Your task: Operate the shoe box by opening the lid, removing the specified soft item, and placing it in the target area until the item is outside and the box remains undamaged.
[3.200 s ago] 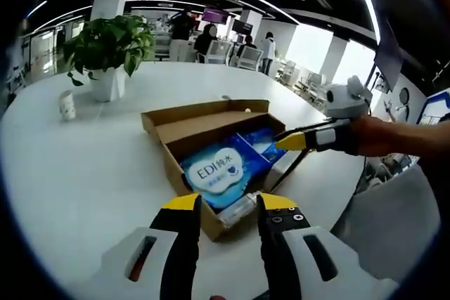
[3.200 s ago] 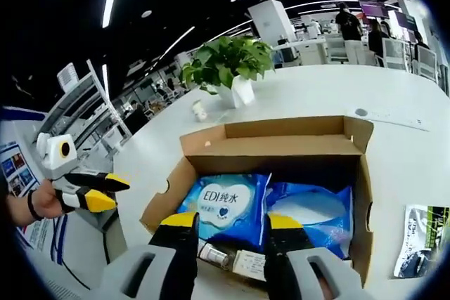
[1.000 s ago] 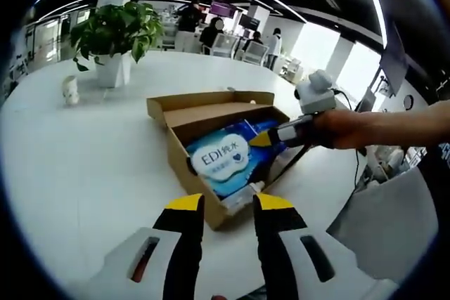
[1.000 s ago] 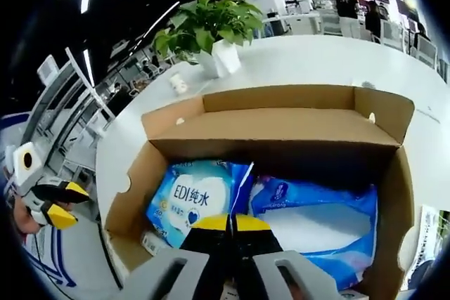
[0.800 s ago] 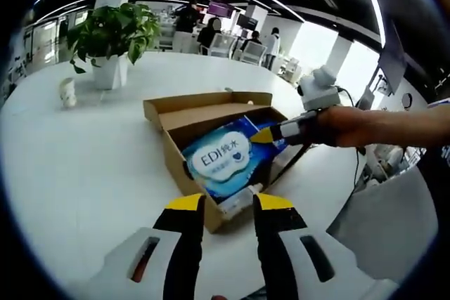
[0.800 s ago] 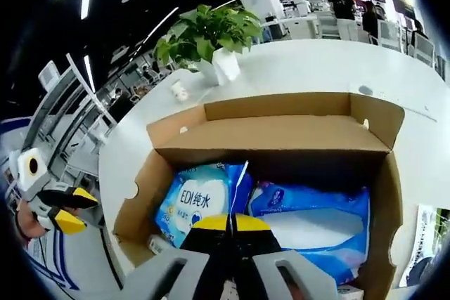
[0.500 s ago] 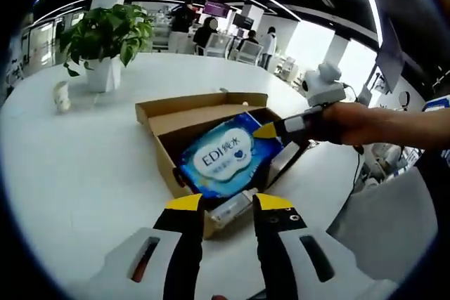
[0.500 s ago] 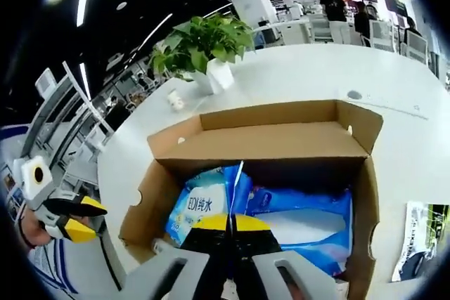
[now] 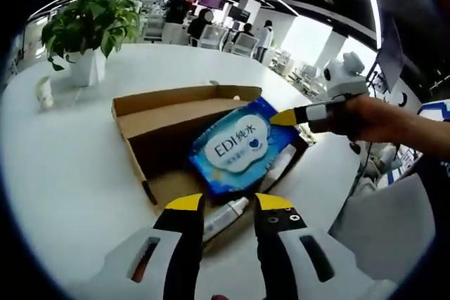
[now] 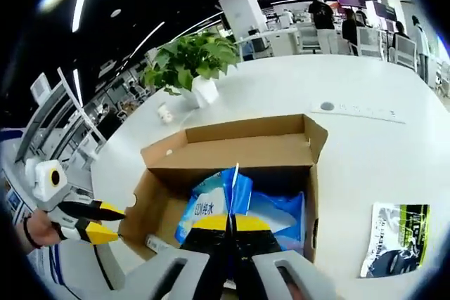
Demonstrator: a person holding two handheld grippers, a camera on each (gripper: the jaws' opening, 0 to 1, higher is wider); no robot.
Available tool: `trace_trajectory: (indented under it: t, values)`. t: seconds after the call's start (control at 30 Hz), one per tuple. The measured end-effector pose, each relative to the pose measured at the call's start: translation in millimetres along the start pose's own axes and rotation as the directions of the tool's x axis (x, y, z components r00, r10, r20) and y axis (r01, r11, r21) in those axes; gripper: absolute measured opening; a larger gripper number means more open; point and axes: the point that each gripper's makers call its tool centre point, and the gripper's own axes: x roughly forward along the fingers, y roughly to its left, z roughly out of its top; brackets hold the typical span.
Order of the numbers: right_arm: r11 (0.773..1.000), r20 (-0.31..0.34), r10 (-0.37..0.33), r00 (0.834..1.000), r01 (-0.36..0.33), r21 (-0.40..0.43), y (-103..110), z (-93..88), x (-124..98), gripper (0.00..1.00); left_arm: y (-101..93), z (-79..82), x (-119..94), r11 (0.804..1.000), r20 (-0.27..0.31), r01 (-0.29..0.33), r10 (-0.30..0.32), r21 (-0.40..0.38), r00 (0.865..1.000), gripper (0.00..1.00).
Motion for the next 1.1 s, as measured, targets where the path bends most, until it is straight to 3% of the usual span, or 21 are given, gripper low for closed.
trace_trajectory:
  t: [0.27, 0.6, 0.93, 1.1]
  values:
    - [1.000, 0.013, -0.005, 1.000, 0.005, 0.011, -3.8, -0.4, -2.6, 0.00, 4.5, 2.8, 27.9, 1.000, -0.054, -0.001, 0.001, -0.013, 0.999, 0.27]
    - [0.998, 0.029, -0.026, 0.999, 0.024, 0.058, -24.0, -5.4, -14.3, 0.00, 3.2, -1.7, 65.0, 1.000, -0.131, 0.011, -0.014, -0.026, 0.991, 0.31]
    - [0.995, 0.040, -0.028, 0.999, 0.024, 0.094, -29.2, -13.6, -17.4, 0.00, 5.7, -5.5, 88.8, 0.991, -0.166, 0.039, -0.061, -0.129, 0.984, 0.26]
    - [0.994, 0.049, -0.025, 0.998, 0.020, 0.109, -31.0, -16.4, -16.8, 0.00, 3.8, -7.1, 94.9, 0.977, -0.169, 0.063, -0.098, -0.204, 0.981, 0.23]
